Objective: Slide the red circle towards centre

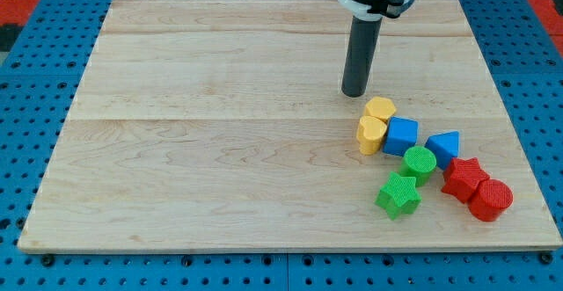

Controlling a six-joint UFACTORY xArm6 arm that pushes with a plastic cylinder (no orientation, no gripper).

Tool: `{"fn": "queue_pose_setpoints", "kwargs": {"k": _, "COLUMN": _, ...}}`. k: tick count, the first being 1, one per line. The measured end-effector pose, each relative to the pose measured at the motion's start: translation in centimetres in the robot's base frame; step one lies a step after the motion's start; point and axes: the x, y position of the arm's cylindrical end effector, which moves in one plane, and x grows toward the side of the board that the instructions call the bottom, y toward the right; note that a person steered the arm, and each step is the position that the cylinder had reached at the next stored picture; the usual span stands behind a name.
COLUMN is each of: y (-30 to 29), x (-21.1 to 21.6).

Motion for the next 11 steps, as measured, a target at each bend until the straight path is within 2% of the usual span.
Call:
{"fn": "queue_pose_setpoints", "kwargs": {"k": 2, "y": 1.1, "x": -0.4}}
{"fn": "queue_pose_setpoints", "kwargs": {"k": 3, "y": 10.7, "x": -3.2}}
{"fn": "queue_pose_setpoints", "kwargs": {"k": 4, "y": 21.8, "x": 4.3}}
{"fn": "queue_pose_setpoints", "kwargs": {"k": 5, "y": 25.0, "x": 13.6}}
{"fn": "queue_pose_setpoints", "kwargs": {"k": 6, "y": 23.5, "x": 18.1}}
{"fn": "queue_pose_setpoints", "kwargs": {"k": 7, "y": 19.7, "x": 20.1}}
{"fn": "queue_pose_setpoints", "kwargs": {"k": 9, "y": 9.3, "x": 13.6}}
{"fn": "queue_pose_setpoints", "kwargs": {"k": 10, "y": 10.5, "x": 14.4}}
{"fn": "queue_pose_setpoints", "kwargs": {"k": 11, "y": 18.4, "x": 15.2}}
